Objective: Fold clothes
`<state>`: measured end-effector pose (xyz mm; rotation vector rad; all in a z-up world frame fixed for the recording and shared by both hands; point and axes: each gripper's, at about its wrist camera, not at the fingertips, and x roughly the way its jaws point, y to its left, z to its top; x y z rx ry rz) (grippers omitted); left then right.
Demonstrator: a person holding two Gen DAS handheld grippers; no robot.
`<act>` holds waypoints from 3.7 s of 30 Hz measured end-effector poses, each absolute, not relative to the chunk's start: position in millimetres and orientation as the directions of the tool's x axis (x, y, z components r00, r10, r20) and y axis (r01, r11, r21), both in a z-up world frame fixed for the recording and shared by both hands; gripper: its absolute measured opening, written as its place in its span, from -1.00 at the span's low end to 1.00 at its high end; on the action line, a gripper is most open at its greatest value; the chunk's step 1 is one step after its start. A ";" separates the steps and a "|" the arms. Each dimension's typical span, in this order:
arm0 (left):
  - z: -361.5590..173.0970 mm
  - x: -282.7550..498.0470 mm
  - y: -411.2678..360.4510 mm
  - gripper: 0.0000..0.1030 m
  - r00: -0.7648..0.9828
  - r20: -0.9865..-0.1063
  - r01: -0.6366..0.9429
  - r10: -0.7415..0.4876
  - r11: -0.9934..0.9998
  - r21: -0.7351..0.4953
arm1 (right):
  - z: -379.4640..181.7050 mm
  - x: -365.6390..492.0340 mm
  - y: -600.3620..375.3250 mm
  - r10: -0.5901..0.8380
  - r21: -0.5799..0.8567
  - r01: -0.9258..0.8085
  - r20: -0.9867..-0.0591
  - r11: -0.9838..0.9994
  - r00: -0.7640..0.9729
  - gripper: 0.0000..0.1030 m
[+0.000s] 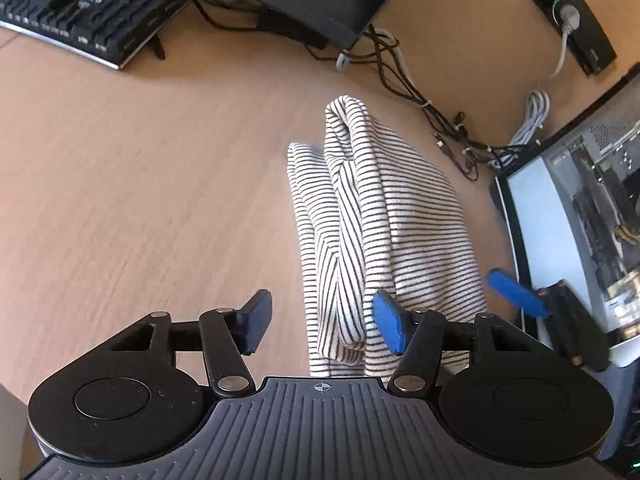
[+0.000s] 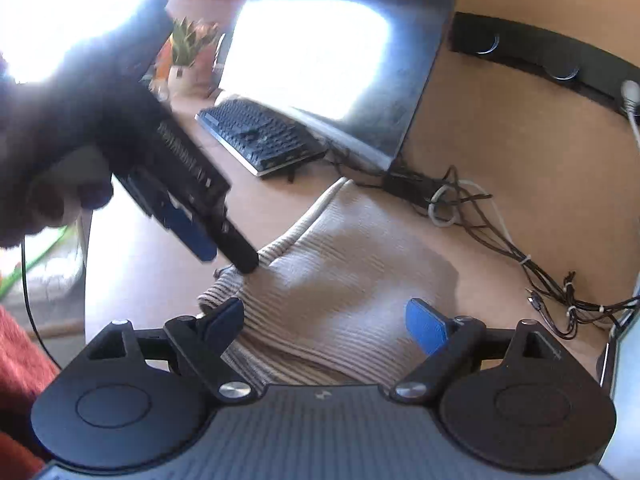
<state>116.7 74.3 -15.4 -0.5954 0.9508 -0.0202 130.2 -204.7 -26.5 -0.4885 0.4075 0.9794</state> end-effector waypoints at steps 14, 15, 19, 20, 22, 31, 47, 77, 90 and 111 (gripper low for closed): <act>-30.5 102.3 88.5 -0.04 0.677 -0.674 -0.310 -0.294 0.717 -0.624 | -24.4 121.4 -195.2 0.721 -0.193 -0.919 -0.573 0.343 0.390 -0.20; -28.2 101.3 91.3 -0.03 0.682 -0.675 -0.320 -0.282 0.714 -0.622 | -22.3 122.5 -197.0 0.727 -0.175 -0.921 -0.570 0.349 0.383 -0.22; -11.7 108.9 90.1 0.54 0.703 -0.656 -0.297 -0.276 0.724 -0.623 | -0.5 148.8 -217.1 0.745 -0.029 -0.878 -0.518 0.477 0.421 0.13; -7.3 114.3 85.3 0.62 0.703 -0.656 -0.282 -0.275 0.739 -0.612 | 4.7 160.8 -222.0 0.739 0.011 -0.854 -0.507 0.519 0.443 0.38; -2.8 128.7 71.8 0.72 0.693 -0.666 -0.245 -0.278 0.777 -0.579 | 8.4 182.7 -229.2 0.720 0.058 -0.817 -0.510 0.574 0.470 0.41; -29.7 160.3 40.5 0.75 0.602 -0.757 -0.254 -0.255 0.837 -0.484 | -36.6 255.0 -238.1 0.670 0.367 -0.628 -0.654 0.686 0.350 0.59; -26.8 135.4 94.9 0.35 0.653 -0.729 -0.293 -0.205 0.819 -0.493 | -65.8 276.0 -165.5 0.795 0.591 -0.612 -0.597 0.525 0.107 0.42; -31.9 135.4 235.2 0.37 0.726 -0.679 -0.365 -0.109 0.775 -0.515 | -48.5 280.3 19.0 0.746 0.379 -0.794 -0.652 0.475 0.135 0.51; 2.3 169.3 238.1 0.37 0.777 -0.629 -0.323 -0.023 0.843 -0.431 | -44.2 276.9 19.4 0.735 0.319 -0.819 -0.655 0.477 0.173 0.59; -23.6 188.3 260.3 0.40 0.741 -0.668 -0.333 -0.070 0.825 -0.456 | -50.8 145.8 38.5 0.738 -0.144 -0.968 -0.626 0.208 0.251 0.49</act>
